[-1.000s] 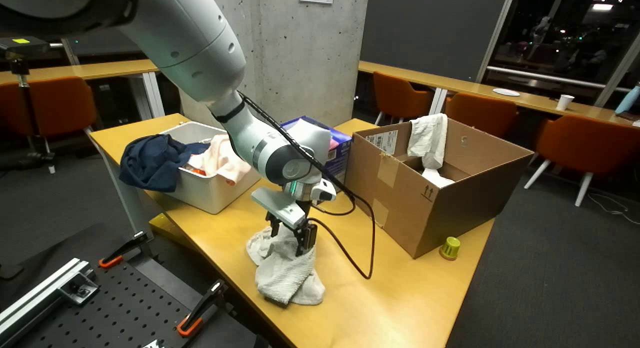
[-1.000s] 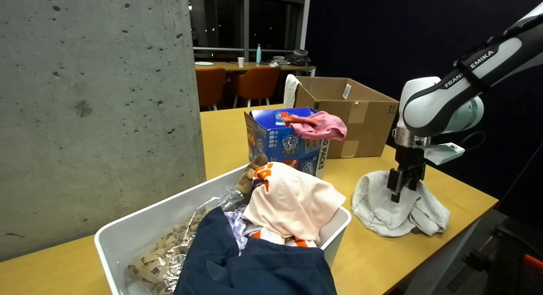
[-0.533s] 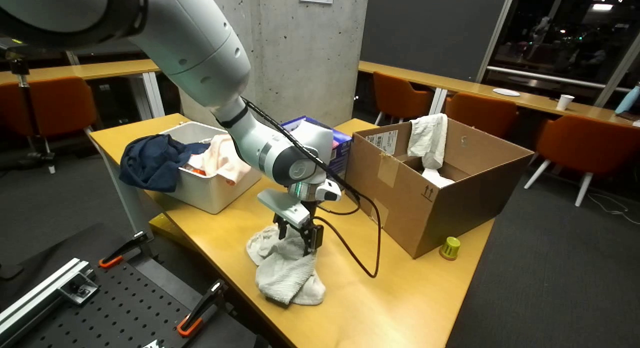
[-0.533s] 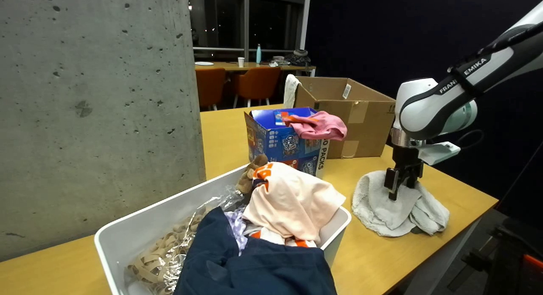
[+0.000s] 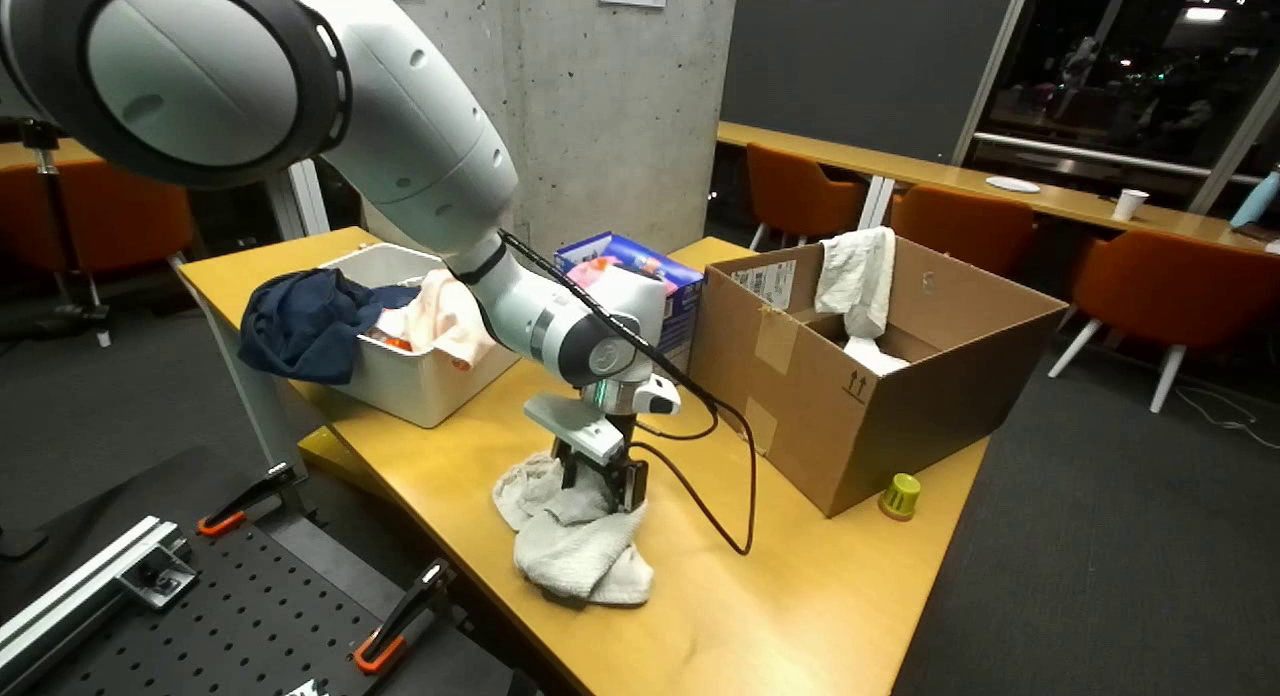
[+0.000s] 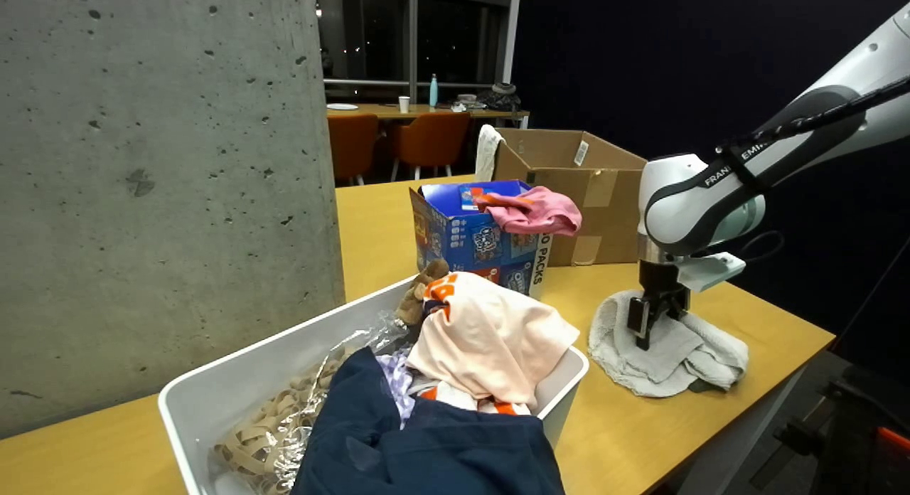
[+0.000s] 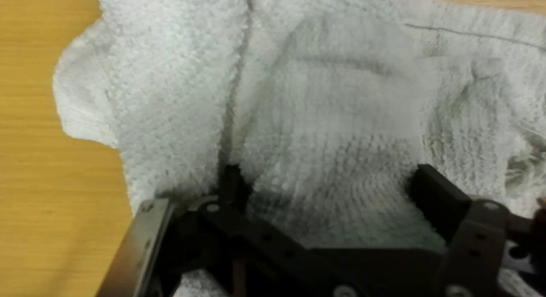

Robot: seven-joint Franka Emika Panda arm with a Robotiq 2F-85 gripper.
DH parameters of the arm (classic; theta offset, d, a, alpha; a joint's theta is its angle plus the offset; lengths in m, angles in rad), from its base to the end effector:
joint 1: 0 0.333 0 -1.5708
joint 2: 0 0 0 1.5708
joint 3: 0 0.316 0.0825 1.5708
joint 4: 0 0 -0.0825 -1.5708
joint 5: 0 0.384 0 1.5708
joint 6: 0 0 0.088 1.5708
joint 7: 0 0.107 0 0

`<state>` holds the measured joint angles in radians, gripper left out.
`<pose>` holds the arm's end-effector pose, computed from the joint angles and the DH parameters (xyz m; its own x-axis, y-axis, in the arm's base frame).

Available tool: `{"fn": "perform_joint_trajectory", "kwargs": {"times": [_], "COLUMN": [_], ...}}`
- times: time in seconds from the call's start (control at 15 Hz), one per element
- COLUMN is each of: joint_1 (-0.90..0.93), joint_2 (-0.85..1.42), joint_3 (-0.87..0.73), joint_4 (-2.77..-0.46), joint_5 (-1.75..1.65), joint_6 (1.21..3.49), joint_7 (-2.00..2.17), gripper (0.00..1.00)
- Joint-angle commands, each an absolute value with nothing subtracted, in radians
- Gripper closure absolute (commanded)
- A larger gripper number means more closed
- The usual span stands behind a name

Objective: Place the towel over the radish then lift it and place it in the storage container.

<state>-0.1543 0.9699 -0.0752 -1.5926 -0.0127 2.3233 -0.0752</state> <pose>0.6310 -0.1444 0.0440 0.9630 -0.1217 -0.2403 -0.1127 -0.9923 0.0510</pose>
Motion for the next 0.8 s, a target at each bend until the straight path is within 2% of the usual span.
{"fn": "perform_joint_trajectory", "kwargs": {"times": [0.0,0.6,0.67,0.73], "joint_1": [-0.142,-0.144,-0.144,-0.144], "joint_2": [1.025,1.033,1.025,1.020], "joint_3": [-0.089,-0.087,-0.089,-0.091], "joint_4": [-1.499,-1.427,-1.424,-1.419], "joint_5": [-0.027,-0.026,-0.027,-0.027], "joint_6": [2.262,2.189,2.184,2.180], "joint_7": [-0.057,-0.059,-0.058,-0.057], "gripper": [0.26,0.93,0.96,0.94]}}
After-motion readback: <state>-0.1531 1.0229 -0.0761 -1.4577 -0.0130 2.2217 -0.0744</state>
